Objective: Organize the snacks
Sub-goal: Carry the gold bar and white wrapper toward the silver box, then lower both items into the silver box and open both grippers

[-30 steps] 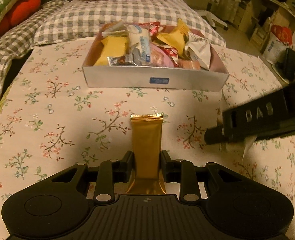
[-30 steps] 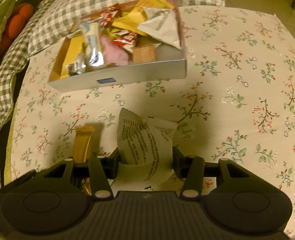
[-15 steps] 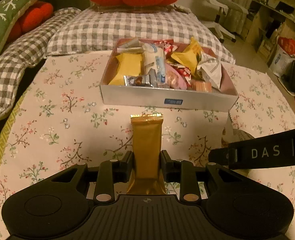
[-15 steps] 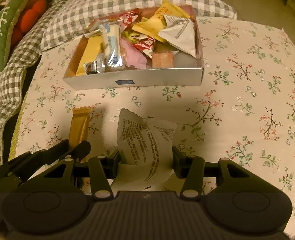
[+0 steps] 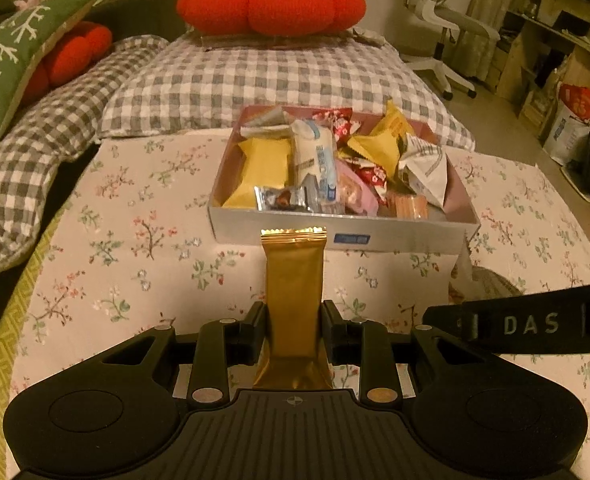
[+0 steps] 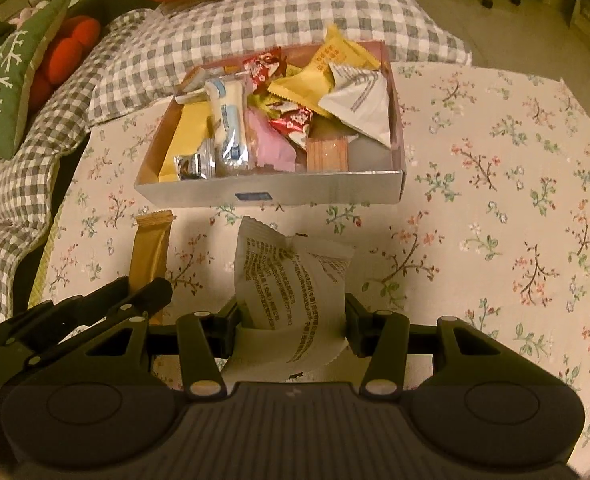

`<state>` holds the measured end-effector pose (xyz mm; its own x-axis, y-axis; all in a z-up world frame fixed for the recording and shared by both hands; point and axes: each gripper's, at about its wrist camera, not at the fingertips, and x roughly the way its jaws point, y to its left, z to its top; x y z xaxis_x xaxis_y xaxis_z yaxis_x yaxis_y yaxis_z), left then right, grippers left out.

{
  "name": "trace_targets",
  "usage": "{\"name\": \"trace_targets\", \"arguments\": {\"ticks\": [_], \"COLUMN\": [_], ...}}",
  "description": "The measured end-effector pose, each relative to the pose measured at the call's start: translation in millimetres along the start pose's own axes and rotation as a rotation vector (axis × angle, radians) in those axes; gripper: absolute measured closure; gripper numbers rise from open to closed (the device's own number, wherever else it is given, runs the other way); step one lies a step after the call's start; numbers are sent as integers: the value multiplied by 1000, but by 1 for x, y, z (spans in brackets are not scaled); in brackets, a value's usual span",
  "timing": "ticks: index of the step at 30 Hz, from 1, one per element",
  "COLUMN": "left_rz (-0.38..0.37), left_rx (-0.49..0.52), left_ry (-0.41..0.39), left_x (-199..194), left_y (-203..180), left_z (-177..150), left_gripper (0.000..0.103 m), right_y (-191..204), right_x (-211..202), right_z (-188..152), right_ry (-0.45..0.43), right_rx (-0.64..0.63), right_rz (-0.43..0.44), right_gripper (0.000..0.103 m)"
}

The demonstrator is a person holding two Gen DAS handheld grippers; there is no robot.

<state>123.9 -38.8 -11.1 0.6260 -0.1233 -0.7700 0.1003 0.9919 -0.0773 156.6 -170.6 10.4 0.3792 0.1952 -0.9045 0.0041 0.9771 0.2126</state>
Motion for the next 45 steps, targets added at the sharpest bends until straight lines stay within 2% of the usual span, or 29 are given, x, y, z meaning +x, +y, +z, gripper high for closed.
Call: {"name": "trace_targets", "arguments": {"ticks": [8,18,30,34,38,42,45], "left_rz": [1,2,-58,-106,-194,-268,-307], "left_rx": [2,-49,-121,-173,-201,-206,-222], "left_ry": [-9,-33,-77,-88,-108,-115,-86], "left_x": [3,7,23,31,39,52,69], "left_y": [1,19,35,42,39,27,18], "left_z": [9,30,70,84,94,97,97], "left_gripper": [76,77,77,77,77,77,77], "right_y": [1,-14,-34,-42,-59,-68,-72], "right_x": [1,-9,-6,-6,-4,10,20], "right_z": [3,22,49,62,77,87,91], "right_ry": [-10,-102,-159,-189,-223,-209,-198], "right_rx": [-2,75,122,142,202,267,306], "right_rz": [16,49,70,84,127,180,211], "right_gripper": [56,56,56,56,56,56,56]}}
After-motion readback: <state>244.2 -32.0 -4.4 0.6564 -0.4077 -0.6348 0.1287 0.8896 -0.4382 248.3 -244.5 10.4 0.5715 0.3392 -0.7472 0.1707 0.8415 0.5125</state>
